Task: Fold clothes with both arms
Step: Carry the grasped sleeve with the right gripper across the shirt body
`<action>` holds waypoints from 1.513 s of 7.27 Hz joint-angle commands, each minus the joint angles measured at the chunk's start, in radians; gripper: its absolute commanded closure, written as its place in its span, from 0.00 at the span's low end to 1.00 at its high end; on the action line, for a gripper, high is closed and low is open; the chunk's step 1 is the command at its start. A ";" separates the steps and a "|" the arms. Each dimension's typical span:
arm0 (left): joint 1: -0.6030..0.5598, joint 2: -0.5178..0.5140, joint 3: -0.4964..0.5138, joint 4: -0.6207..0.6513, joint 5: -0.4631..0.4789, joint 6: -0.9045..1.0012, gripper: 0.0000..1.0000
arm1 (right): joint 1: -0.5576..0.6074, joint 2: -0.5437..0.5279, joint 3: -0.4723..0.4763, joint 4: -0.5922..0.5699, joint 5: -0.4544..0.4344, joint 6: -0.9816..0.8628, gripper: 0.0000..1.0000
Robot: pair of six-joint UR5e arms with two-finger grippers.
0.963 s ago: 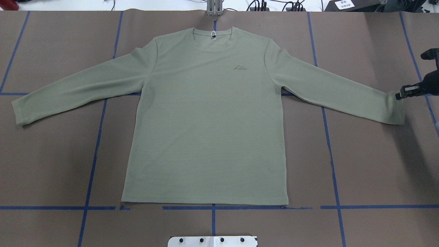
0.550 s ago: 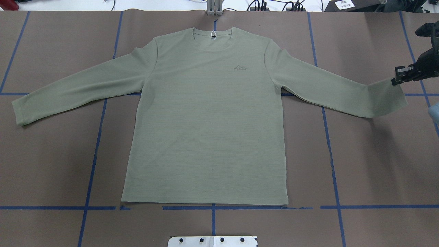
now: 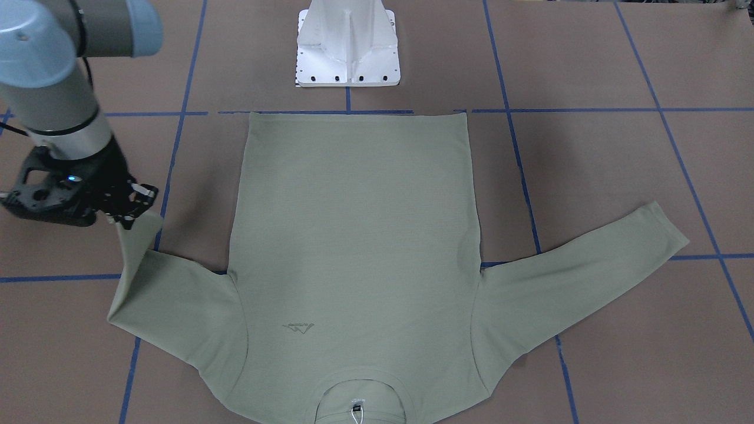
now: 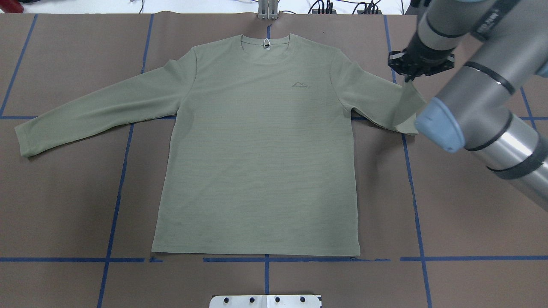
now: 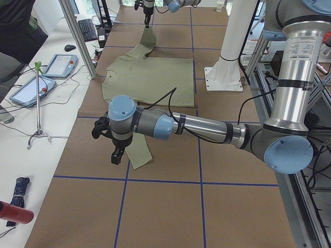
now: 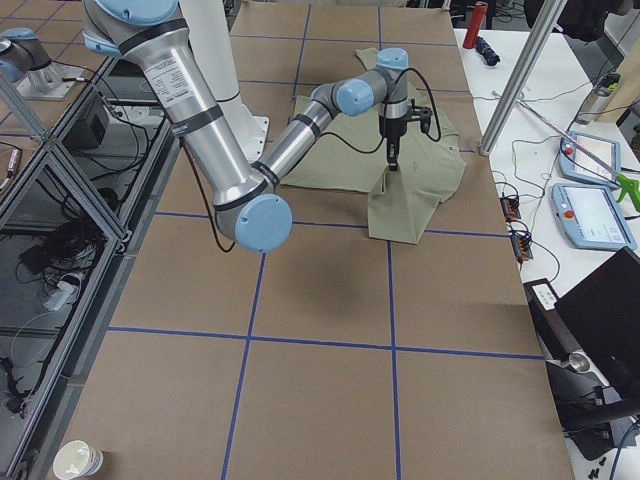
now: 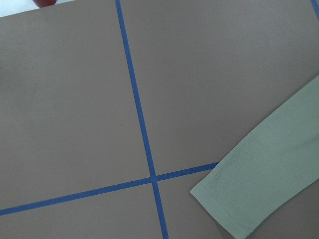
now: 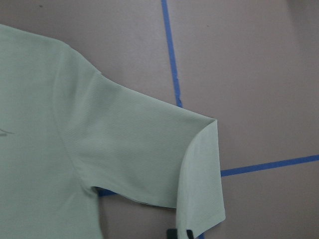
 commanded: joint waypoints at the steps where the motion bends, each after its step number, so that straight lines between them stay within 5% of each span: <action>1: 0.000 0.000 0.002 0.000 0.000 0.000 0.00 | -0.101 0.325 -0.241 -0.041 -0.147 0.169 1.00; 3: 0.000 0.000 0.005 0.000 0.000 0.001 0.00 | -0.213 0.618 -0.596 -0.029 -0.324 0.278 1.00; 6: 0.000 0.003 0.007 0.000 0.000 0.000 0.00 | -0.313 0.670 -0.789 0.266 -0.480 0.280 1.00; 11: 0.000 0.003 0.010 0.000 -0.003 -0.002 0.00 | -0.378 0.825 -1.021 0.421 -0.552 0.350 1.00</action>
